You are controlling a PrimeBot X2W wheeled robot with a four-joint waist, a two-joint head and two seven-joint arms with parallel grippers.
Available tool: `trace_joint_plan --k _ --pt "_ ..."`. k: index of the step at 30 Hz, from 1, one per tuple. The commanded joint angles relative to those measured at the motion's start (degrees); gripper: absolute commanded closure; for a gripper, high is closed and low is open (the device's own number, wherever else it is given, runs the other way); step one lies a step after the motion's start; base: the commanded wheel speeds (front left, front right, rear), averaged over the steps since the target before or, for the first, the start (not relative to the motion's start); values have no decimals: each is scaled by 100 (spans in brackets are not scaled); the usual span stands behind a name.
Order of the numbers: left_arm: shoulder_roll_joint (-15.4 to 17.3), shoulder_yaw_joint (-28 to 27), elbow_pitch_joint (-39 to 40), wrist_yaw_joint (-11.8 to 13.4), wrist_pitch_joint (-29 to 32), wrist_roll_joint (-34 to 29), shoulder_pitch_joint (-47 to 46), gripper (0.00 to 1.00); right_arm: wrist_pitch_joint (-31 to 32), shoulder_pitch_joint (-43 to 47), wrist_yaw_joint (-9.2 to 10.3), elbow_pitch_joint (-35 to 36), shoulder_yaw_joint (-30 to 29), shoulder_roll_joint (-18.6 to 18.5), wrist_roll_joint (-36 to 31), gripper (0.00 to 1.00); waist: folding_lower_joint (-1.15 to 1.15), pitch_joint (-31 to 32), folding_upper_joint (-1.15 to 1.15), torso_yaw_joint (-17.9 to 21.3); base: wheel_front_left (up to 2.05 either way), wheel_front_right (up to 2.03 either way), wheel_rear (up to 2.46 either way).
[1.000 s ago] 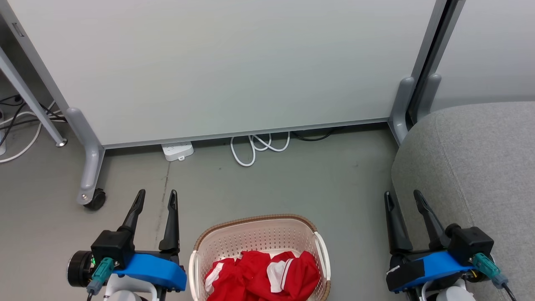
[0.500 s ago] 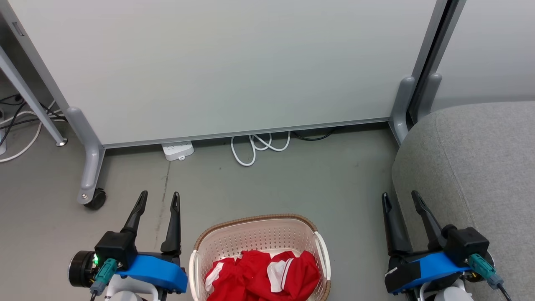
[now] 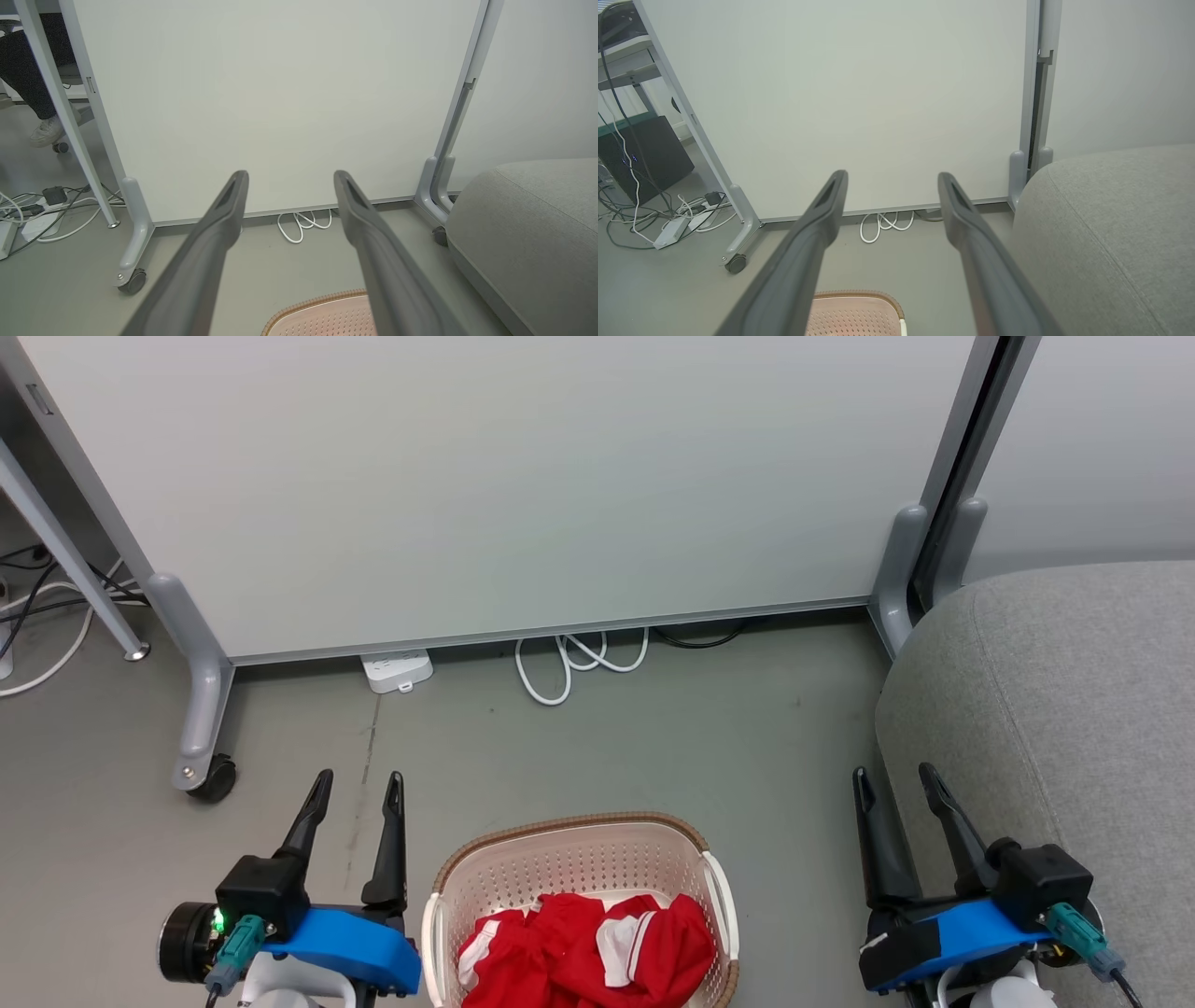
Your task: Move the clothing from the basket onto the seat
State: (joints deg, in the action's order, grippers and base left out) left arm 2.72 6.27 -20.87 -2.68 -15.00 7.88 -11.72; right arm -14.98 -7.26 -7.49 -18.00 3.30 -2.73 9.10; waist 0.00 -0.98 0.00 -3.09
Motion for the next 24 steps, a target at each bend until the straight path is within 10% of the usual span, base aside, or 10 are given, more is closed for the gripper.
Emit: trace_joint_plan --k 1,24 --pt "30 51 -86 -62 -25 44 -100 0 -32 -75 0 -5 18 -27 22 0 0 -16 0 12 0 0 0" --pt "335 792 -1598 -465 -24 -516 -1761 0 -31 -707 0 227 79 -25 120 0 0 -1335 0 636 0 0 0"
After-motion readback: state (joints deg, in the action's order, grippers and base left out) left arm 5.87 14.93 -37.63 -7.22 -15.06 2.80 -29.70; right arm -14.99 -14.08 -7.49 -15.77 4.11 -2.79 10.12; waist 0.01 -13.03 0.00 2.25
